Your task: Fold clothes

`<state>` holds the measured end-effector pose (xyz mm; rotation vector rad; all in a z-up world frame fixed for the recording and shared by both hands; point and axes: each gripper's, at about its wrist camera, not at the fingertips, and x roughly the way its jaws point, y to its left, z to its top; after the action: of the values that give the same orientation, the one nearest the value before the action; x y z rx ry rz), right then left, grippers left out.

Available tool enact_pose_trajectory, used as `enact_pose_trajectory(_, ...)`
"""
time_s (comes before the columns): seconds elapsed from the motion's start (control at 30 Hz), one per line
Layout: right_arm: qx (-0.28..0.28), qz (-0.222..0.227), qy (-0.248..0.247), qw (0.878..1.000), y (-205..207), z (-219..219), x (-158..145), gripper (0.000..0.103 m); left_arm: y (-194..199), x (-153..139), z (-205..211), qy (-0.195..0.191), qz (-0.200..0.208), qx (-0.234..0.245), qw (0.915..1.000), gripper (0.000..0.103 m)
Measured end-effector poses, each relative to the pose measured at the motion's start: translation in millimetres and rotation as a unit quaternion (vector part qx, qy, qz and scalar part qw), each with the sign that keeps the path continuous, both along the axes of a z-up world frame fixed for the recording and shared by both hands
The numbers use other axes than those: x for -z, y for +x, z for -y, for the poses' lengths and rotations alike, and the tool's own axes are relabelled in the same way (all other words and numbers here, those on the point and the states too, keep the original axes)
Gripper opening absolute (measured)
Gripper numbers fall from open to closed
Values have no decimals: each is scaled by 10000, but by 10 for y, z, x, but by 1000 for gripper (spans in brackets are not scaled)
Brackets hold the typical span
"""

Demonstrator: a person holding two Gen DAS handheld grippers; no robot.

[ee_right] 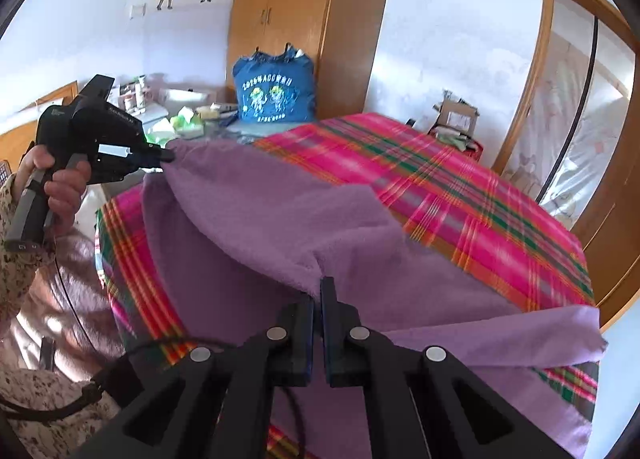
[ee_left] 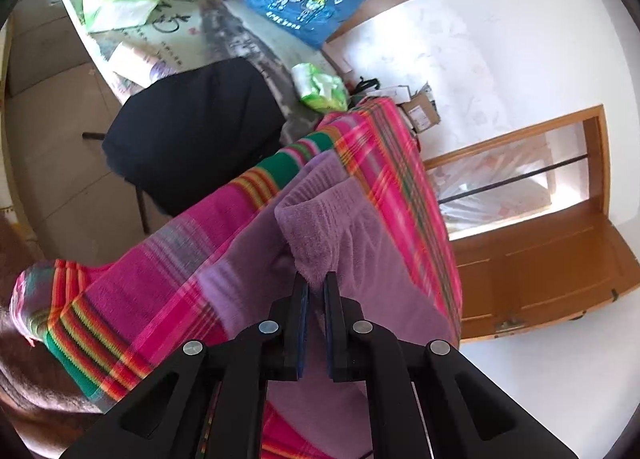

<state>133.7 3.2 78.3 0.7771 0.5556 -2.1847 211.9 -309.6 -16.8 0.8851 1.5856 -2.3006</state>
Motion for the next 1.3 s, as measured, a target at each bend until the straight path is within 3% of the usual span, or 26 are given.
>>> enact_pose_trajectory(0.1, 41, 107, -28, 9999, 25, -54, 53, 3, 53, 62, -19, 124, 16, -24, 9999, 6)
enact_pose_trajectory(0.33, 61, 168, -56, 9998, 70, -142, 61, 3, 146, 36, -49, -3, 43, -66, 10000, 6)
enact_pose_trajectory(0.53, -40, 424, 158, 9990, 103, -88, 238, 4, 235, 103, 4, -73, 189, -236, 9995, 4)
enact_pose_trajectory(0.77, -39, 635, 419, 9971, 115, -59, 456, 4, 225, 150, -40, 28, 210, -102, 9997, 4)
enact_pose_trajectory(1.0, 5, 579, 459, 9973, 158, -86, 452, 6, 242, 44, -88, 44, 211, 145, 9997, 8)
enact_pose_trajectory(1.17, 14, 690, 480, 9965, 167, -97, 422, 11, 410, -225, -79, -404, 275, 256, 9985, 11)
enact_pose_trajectory(1.3, -36, 910, 391, 9951, 216, -175, 369, 16, 489, -400, -136, -527, 70, 303, 9981, 19)
